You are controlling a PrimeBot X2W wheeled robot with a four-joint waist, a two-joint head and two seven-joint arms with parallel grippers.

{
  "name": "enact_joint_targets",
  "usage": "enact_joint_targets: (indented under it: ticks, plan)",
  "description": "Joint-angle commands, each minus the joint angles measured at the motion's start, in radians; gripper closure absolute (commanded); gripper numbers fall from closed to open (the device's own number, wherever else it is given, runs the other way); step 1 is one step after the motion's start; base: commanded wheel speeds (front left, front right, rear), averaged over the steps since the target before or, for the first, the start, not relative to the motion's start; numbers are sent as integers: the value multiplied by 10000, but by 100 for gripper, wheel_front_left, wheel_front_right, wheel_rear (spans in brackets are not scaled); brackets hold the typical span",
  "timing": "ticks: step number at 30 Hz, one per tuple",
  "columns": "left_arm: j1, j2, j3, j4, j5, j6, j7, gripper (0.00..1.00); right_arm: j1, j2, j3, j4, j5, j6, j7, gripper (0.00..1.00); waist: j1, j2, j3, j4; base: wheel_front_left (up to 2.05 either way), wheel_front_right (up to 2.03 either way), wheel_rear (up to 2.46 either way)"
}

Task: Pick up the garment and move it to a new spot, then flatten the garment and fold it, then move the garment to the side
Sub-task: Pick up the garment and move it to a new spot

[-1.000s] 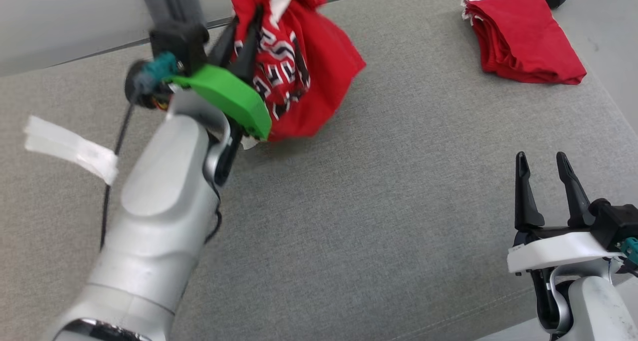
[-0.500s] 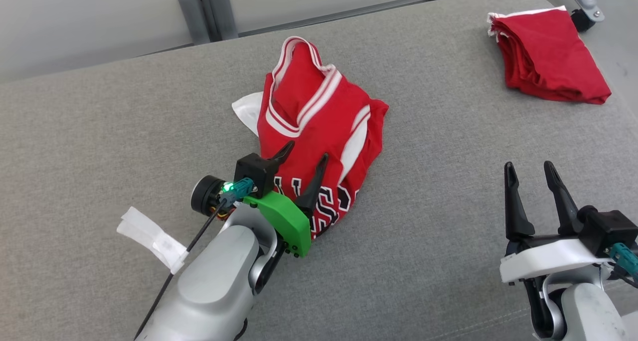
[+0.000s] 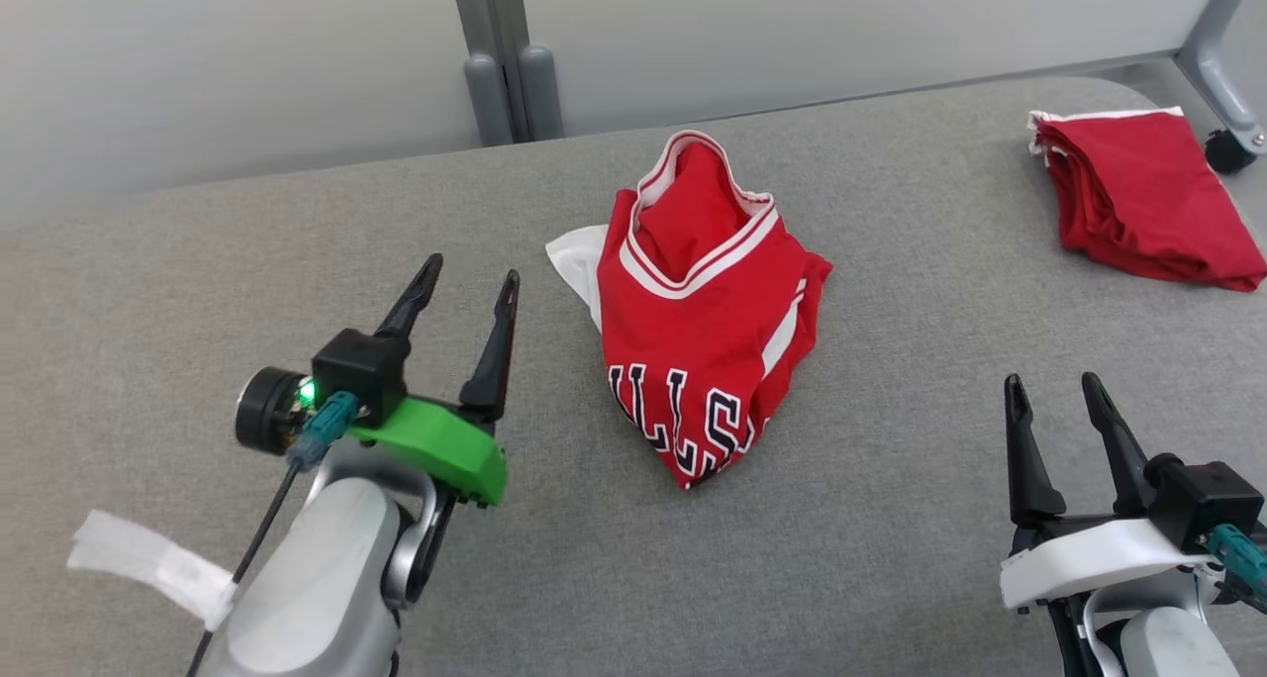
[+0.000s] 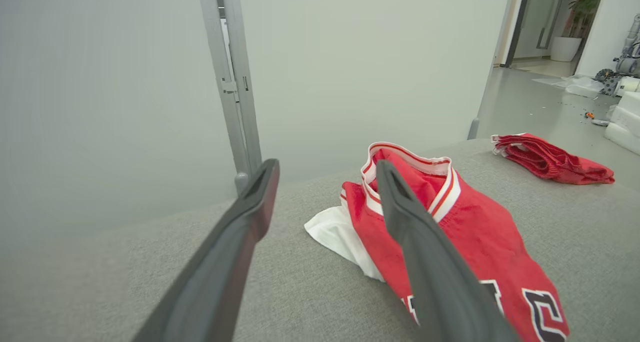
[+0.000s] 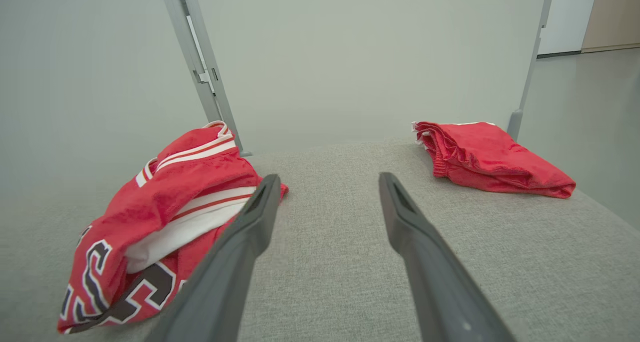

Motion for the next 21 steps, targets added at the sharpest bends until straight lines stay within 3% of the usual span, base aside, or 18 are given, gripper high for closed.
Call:
enact_joint_targets:
  ticks: [1,11,21]
  plan:
    - [463,187,267,-296,140,92,2,0,166,-44,9,4,33,-19,-28,0,0,-1,-481,449,0,0,0]
    - [2947,912,2525,-2081,708,406,0,0,407,-10,119,-67,115,-19,-30,0,0,-1,-771,904,0,0,0]
    - [4981,452,4222,-3337,1461,-25,0,0,590,-10,185,-70,137,-19,-30,0,0,-1,-796,1087,0,0,0]
